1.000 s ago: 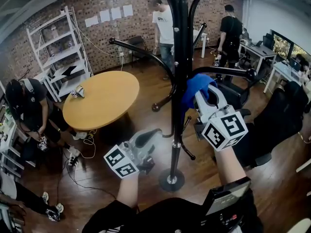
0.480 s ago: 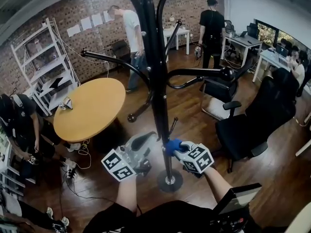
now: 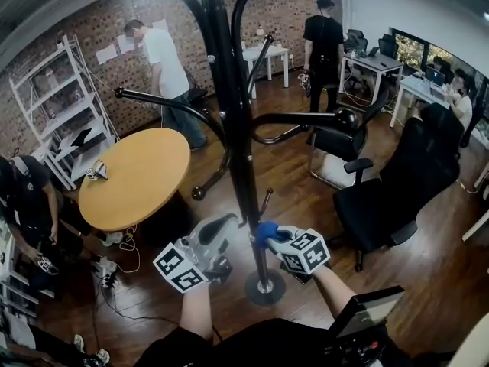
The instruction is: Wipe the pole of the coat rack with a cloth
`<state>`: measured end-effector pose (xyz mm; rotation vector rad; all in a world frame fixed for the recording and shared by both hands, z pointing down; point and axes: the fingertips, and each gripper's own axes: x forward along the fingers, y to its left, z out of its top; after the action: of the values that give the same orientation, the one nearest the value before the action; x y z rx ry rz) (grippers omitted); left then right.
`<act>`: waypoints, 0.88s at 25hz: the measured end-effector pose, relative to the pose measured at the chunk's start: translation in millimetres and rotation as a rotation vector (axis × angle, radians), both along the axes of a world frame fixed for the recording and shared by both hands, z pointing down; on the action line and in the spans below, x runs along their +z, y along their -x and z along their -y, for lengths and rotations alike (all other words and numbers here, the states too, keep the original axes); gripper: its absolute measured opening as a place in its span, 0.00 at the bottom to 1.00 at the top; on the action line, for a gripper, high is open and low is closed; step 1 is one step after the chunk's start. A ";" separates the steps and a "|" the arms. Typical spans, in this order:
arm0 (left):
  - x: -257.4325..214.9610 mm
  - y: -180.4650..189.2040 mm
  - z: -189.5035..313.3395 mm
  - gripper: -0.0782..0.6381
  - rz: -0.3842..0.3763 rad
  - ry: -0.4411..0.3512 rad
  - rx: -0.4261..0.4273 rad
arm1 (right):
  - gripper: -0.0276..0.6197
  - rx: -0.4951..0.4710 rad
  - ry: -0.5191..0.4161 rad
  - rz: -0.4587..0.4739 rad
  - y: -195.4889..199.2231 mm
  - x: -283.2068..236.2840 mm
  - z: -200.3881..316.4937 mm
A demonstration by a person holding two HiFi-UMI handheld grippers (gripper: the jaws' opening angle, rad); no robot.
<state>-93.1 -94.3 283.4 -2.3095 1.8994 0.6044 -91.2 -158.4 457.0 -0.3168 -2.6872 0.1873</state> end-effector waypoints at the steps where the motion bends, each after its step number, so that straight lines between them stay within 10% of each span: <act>1: 0.0 0.7 -2.9 0.11 0.002 -0.001 -0.006 | 0.08 0.026 0.021 0.069 3.7 -13.1 0.9; 10: -13.8 6.7 -22.5 0.11 0.032 -0.030 -0.045 | 0.08 0.133 -0.025 0.768 -7.0 -278.3 7.3; 22: -33.1 8.4 -30.3 0.11 0.085 -0.053 -0.056 | 0.08 0.251 -0.080 1.233 -117.9 -423.3 15.0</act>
<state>-101.5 -64.0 250.3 -2.2051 1.8806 0.5345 26.7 -173.4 33.7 -0.0399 -3.9401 -0.0968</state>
